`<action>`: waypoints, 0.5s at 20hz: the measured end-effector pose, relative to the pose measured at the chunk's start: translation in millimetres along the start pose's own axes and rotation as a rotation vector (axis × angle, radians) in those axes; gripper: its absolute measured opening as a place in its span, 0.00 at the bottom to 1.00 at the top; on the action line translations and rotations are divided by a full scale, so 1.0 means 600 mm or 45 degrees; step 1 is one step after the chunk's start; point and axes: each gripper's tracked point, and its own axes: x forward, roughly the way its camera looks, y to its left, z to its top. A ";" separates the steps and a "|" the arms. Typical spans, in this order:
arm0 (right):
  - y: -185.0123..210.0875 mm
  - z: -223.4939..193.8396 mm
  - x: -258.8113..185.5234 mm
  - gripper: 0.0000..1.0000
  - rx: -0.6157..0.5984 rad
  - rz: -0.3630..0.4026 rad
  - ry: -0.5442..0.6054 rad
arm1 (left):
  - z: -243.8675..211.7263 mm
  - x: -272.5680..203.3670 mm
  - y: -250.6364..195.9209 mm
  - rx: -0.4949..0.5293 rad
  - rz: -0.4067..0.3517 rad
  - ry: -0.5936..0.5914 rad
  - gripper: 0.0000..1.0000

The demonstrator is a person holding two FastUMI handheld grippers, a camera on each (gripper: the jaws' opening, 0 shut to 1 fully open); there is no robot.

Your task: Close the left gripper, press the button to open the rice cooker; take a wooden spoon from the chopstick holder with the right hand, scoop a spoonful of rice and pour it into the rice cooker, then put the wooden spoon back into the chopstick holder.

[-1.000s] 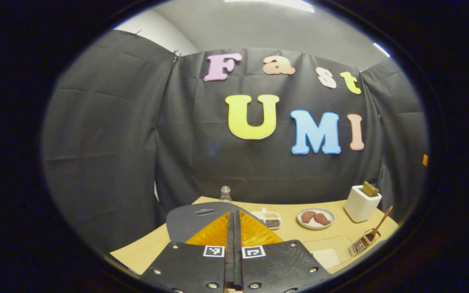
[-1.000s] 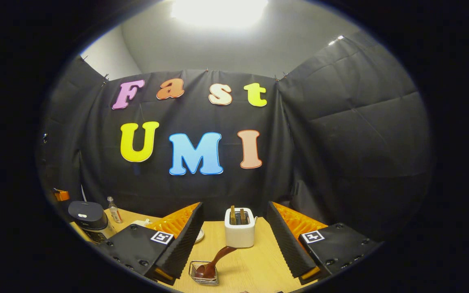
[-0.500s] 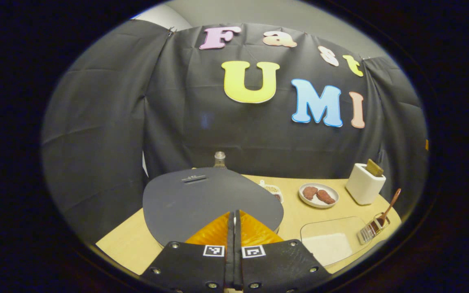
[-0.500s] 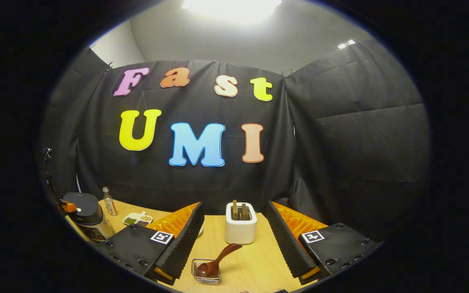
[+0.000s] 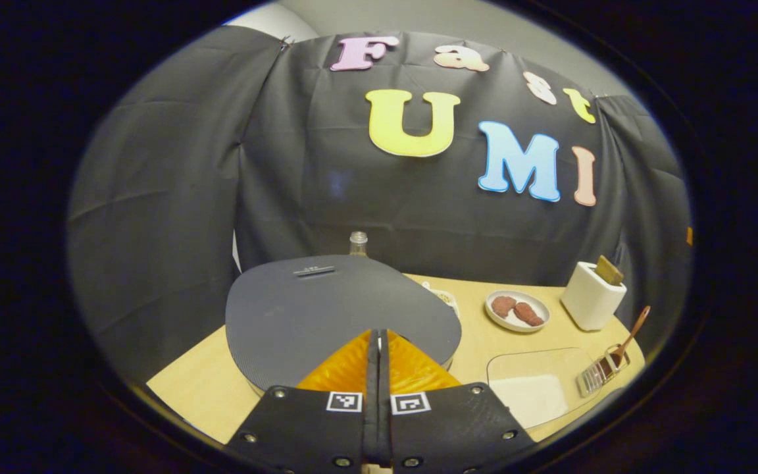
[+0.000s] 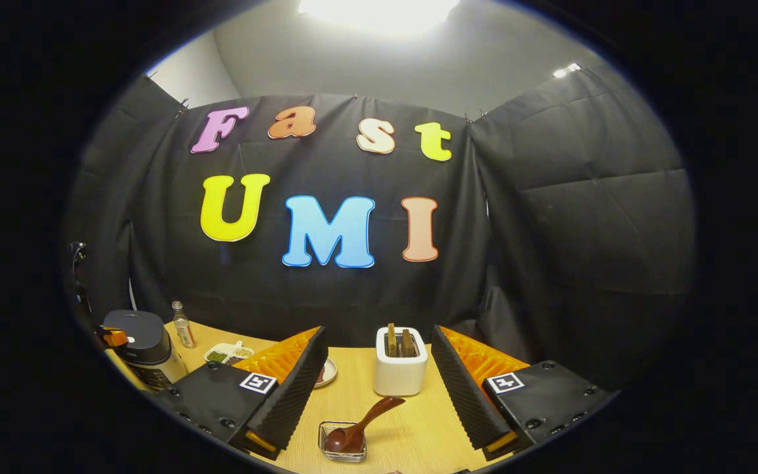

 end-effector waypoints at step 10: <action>0.010 -0.006 0.008 0.97 0.045 0.079 -0.004 | 0.209 -0.059 0.031 0.075 0.102 -0.343 0.01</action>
